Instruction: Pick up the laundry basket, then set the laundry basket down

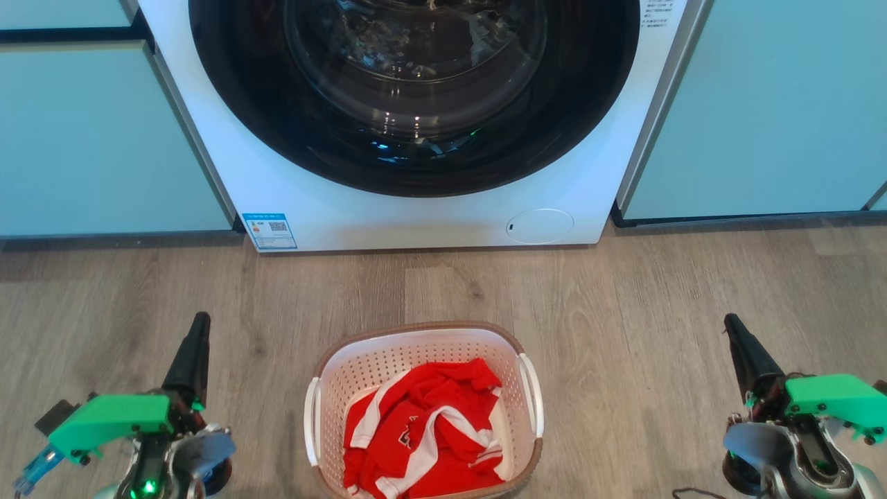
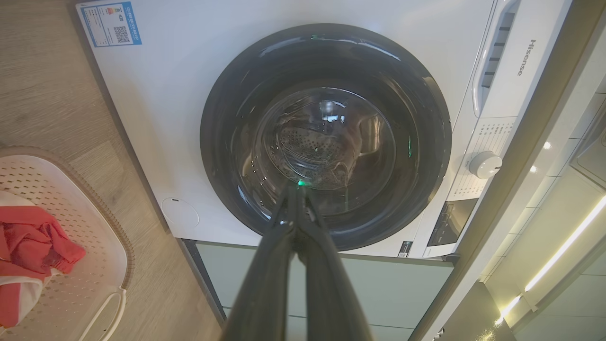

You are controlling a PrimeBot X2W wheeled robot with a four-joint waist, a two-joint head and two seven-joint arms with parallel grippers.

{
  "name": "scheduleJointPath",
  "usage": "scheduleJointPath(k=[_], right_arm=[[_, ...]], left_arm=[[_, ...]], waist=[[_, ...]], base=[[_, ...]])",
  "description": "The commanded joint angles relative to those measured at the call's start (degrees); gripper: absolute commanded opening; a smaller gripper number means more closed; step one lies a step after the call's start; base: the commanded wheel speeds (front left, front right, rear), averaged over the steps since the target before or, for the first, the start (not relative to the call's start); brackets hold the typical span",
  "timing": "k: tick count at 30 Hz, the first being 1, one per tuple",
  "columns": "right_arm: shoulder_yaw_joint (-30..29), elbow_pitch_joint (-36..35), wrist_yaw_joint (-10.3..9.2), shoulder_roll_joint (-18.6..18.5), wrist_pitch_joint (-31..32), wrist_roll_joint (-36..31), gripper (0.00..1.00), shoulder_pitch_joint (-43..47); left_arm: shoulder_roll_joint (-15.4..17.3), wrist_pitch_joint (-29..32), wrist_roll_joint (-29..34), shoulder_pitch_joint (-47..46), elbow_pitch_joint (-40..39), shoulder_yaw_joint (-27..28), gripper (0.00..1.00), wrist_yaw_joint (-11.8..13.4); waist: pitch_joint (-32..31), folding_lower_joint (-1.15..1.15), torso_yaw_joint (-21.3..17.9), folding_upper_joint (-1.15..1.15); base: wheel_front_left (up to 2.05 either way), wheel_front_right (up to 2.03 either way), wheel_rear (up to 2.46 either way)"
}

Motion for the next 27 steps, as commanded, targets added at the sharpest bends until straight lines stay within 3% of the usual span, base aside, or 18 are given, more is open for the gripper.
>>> scheduleJointPath(k=[1,6,7,27], right_arm=[[0.96,-1.77,0.26,-0.41,0.50,-0.59,0.00,-2.81],[0.95,-1.77,0.26,-0.41,0.51,-0.59,0.00,-2.81],[0.01,0.16,0.00,0.03,-0.04,-0.01,1.00,0.02],[-0.71,1.72,0.03,0.23,-2.97,-5.14,1.00,-0.12]], left_arm=[[0.26,0.42,0.60,-3.41,-1.66,2.10,0.00,-0.40],[0.25,0.42,0.61,-3.41,-1.66,2.10,0.00,-0.40],[-0.01,-0.04,0.00,0.04,0.20,-0.04,1.00,0.04],[-0.08,-2.98,5.35,0.48,1.68,1.86,1.00,0.00]], waist=[[0.00,0.00,0.00,0.00],[0.00,0.00,0.00,0.00],[0.00,0.00,0.00,0.00],[0.09,0.00,0.02,0.00]], base=[[0.00,0.00,0.00],[0.00,0.00,0.00],[0.00,0.00,0.00],[0.00,0.00,0.00]])
